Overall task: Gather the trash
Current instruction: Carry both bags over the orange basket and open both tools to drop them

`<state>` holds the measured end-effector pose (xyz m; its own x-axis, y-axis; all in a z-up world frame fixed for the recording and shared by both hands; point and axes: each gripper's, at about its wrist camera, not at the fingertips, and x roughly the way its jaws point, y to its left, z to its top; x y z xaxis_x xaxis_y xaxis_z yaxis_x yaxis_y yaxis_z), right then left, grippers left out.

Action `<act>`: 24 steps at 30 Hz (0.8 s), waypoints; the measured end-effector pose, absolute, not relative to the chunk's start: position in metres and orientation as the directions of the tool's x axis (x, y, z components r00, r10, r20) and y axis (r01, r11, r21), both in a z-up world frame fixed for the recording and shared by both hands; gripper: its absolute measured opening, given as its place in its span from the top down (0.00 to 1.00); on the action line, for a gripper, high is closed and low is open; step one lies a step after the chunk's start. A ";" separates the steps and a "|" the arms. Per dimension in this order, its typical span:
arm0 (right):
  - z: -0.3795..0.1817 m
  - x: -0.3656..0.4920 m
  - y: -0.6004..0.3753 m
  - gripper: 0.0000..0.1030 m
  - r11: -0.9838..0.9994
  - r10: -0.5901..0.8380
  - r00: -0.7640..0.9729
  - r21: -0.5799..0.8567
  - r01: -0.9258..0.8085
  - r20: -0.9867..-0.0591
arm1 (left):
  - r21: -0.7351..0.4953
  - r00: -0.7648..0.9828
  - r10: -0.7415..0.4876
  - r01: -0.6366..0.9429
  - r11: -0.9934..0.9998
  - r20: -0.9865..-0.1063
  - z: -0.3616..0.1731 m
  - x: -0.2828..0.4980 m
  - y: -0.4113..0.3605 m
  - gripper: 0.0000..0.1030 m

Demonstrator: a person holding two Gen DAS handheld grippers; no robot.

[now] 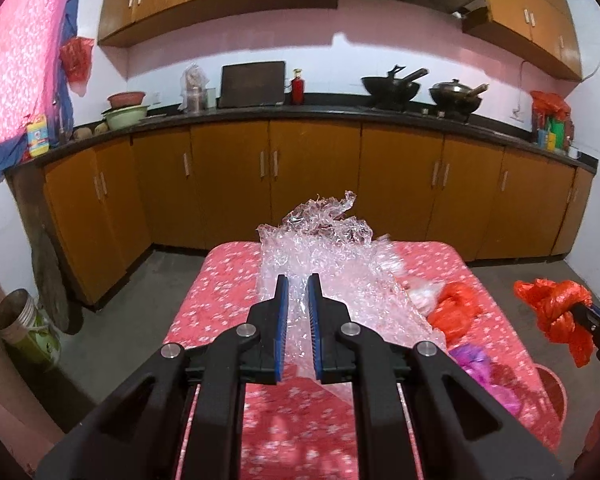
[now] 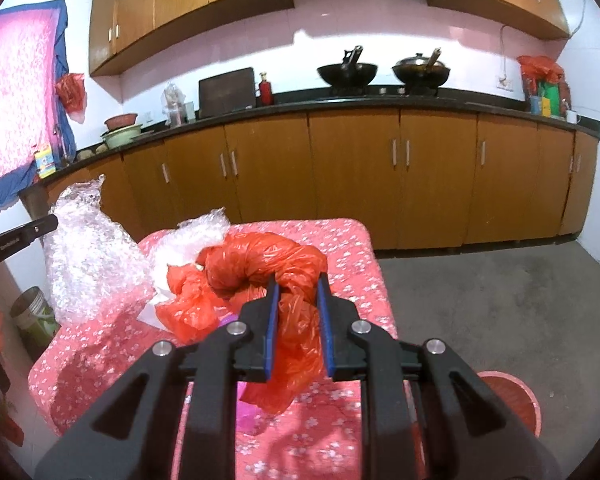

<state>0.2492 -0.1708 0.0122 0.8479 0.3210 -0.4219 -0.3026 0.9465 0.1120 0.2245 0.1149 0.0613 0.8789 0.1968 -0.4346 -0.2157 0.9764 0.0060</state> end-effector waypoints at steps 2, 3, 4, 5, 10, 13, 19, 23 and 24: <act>0.015 0.245 -0.181 0.82 0.953 0.303 0.860 0.112 -0.282 -0.410 | 0.007 0.887 0.179 -0.194 0.981 -0.425 0.066 0.226 0.102 0.90; 0.017 0.243 -0.187 0.82 0.956 0.294 0.865 0.113 -0.272 -0.406 | 0.007 0.891 0.169 -0.183 0.983 -0.421 0.067 0.226 0.096 0.90; 0.018 0.241 -0.195 0.82 0.960 0.281 0.872 0.114 -0.256 -0.402 | 0.007 0.894 0.159 -0.172 0.985 -0.418 0.068 0.227 0.089 0.90; 0.018 0.240 -0.201 0.82 0.963 0.269 0.877 0.113 -0.244 -0.398 | 0.005 0.899 0.143 -0.154 0.988 -0.415 0.070 0.229 0.080 0.90; 0.017 0.234 -0.242 0.82 0.981 0.191 0.900 0.113 -0.158 -0.393 | -0.015 0.907 0.058 -0.071 0.997 -0.418 0.071 0.239 0.038 0.90; 0.013 0.233 -0.273 0.82 0.991 0.121 0.909 0.105 -0.087 -0.398 | -0.025 0.907 -0.005 -0.007 1.000 -0.421 0.068 0.247 0.003 0.90; -0.004 0.229 -0.345 0.82 0.992 -0.041 0.908 0.092 0.087 -0.418 | -0.020 0.892 -0.122 0.126 0.992 -0.436 0.051 0.262 -0.074 0.90; -0.021 0.225 -0.391 0.82 0.978 -0.131 0.886 0.087 0.188 -0.446 | -0.024 0.860 -0.194 0.207 0.978 -0.473 0.031 0.272 -0.132 0.90; -0.025 0.225 -0.400 0.82 0.975 -0.145 0.879 0.086 0.205 -0.454 | -0.022 0.853 -0.204 0.221 0.975 -0.480 0.027 0.272 -0.141 0.90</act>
